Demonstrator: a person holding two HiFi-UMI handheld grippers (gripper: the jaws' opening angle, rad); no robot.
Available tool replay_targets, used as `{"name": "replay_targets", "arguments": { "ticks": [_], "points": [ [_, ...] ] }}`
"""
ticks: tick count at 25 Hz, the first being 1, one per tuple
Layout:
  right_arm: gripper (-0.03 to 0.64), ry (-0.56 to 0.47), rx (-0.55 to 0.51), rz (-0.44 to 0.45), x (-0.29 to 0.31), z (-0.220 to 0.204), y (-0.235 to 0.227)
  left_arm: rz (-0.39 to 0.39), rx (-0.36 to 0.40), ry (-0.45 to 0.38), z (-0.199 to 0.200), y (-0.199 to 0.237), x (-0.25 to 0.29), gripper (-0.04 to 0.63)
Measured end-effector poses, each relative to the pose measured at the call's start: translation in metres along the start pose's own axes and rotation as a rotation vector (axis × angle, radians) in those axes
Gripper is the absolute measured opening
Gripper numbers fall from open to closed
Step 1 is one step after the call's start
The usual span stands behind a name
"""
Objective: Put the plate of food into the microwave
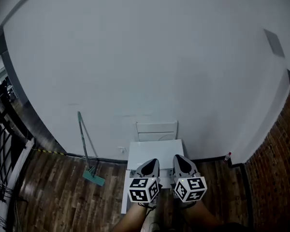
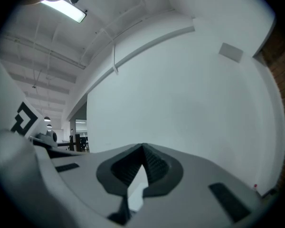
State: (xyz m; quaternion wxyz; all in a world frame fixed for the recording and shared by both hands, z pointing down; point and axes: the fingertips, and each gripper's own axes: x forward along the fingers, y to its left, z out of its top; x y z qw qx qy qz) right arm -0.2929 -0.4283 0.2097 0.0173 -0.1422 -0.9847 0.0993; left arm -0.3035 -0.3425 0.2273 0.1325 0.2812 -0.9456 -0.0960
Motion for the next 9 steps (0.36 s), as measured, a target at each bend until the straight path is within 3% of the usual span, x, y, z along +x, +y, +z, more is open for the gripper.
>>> {"name": "replay_targets", "arguments": {
  "ticks": [4,9],
  "points": [
    [0.006,-0.031,-0.017,-0.004,-0.018,0.023,0.001,-0.002,0.042,-0.030,0.019,-0.014,-0.019,-0.003],
    [0.006,-0.045,-0.038,0.002,-0.031,0.029,0.009,-0.013,0.028,-0.035,0.021,-0.018,-0.032,-0.003]
  ]
}}
